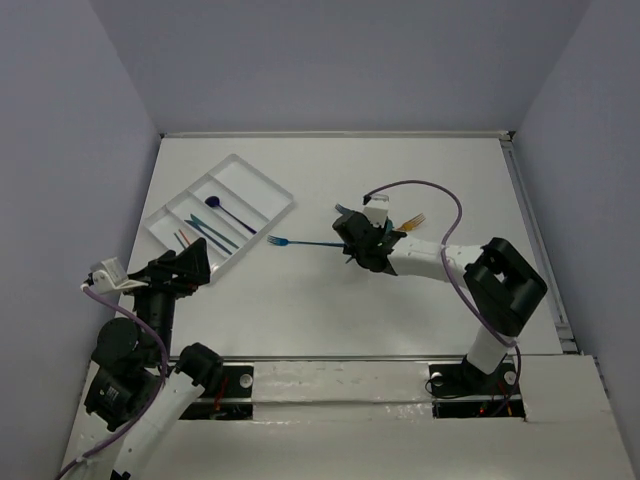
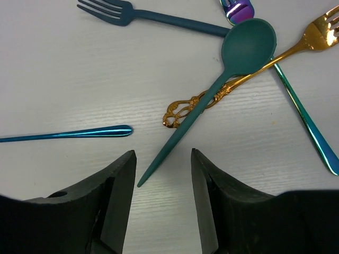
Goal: Sort the eating utensils into containers
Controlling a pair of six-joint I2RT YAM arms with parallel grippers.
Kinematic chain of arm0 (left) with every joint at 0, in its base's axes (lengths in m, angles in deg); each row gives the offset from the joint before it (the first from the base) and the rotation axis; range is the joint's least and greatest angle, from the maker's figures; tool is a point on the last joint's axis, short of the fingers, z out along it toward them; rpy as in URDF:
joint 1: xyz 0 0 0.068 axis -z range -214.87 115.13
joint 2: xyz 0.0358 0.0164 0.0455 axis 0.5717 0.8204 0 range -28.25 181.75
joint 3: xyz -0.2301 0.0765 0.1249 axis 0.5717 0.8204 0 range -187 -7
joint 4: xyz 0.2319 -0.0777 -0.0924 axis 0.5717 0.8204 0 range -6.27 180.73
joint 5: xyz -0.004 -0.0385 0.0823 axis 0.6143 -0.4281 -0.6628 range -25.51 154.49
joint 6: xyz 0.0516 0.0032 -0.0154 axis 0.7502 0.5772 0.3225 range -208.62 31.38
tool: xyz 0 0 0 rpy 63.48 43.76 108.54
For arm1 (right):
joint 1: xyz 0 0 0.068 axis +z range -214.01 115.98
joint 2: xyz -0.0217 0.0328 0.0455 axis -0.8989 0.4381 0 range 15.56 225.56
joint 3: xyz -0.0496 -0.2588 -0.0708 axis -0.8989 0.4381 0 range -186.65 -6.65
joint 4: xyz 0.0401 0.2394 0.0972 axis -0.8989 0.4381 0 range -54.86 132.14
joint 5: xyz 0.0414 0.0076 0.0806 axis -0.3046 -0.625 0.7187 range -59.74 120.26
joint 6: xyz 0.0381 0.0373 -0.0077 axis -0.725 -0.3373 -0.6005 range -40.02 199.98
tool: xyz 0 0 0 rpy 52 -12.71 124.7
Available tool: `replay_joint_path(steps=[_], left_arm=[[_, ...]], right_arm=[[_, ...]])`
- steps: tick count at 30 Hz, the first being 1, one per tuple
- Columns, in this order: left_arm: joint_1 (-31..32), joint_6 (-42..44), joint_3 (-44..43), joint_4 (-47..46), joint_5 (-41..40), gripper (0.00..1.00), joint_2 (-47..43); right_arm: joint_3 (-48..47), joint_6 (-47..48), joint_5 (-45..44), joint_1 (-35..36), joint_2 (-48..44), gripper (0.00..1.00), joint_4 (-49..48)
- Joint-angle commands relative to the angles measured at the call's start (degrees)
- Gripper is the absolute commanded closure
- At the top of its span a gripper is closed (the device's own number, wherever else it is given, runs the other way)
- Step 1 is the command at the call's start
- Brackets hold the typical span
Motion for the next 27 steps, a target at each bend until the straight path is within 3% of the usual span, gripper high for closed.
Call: replay_joint_path(steps=[1,11,19,27], left_arm=[[0.4,1.0,0.7,-2.8,0.8,0.01,0.9],[0.4,1.0,0.8,-3.0,0.9,0.01,1.0],[-0.1,1.0,0.8,-3.1,1.1,0.01,1.1],[-0.1,1.0,0.8,-3.2,1.2,0.01,1.1]], right_arm=[[-1.2,-1.0,-2.3,-0.3,3.3,0.48,-0.8],[-2.1,-2.1,-3.1,-0.8,7.5,0.52,0.3],[-2.0,-4.4,-4.2,-0.8,6.9,0.74,2.7],[-2.7,-5.5,-6.4,-0.3,4.3,0.84,5.1]])
